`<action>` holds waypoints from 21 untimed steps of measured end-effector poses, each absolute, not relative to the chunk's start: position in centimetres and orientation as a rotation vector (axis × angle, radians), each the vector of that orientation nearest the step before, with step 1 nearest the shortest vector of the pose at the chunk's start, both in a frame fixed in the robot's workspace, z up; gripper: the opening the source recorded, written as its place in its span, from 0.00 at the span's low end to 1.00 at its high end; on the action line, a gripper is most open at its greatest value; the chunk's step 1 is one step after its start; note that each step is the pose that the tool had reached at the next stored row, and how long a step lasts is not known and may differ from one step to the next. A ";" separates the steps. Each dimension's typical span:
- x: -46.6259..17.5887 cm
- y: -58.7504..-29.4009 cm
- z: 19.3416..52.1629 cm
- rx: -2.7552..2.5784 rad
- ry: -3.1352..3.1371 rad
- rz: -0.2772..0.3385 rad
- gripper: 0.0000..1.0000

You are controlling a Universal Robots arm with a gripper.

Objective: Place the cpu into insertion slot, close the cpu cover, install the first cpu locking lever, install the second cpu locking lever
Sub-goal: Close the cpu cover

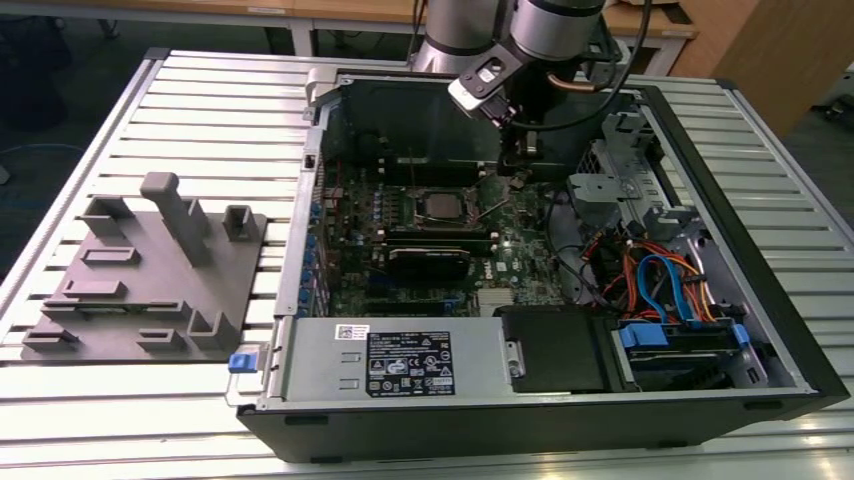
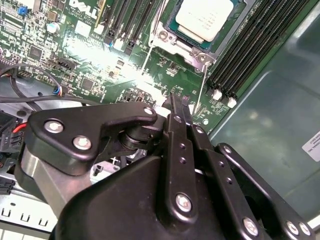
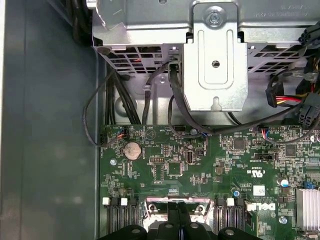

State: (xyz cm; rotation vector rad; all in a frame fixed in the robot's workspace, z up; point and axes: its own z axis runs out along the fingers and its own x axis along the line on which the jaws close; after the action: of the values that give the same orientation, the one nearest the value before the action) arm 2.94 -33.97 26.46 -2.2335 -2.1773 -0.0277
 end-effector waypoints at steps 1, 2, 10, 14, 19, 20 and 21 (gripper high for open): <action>2.9 -34.0 26.5 -2.233 -2.177 -0.028 0.10; 2.9 -34.0 26.5 -2.233 -2.177 -0.028 0.10; 3.6 -34.0 26.4 -2.233 -2.177 -0.028 0.10; 4.3 -34.0 26.3 -2.233 -2.177 -0.028 0.10; 4.8 -34.0 26.2 -2.233 -2.177 -0.028 0.10; 4.9 -34.0 26.1 -2.233 -2.177 -0.028 0.10; 5.0 -34.0 26.1 -2.233 -2.177 -0.028 0.10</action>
State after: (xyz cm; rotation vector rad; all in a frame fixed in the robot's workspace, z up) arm 4.98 -33.97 26.11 -2.2332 -2.1772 -0.0276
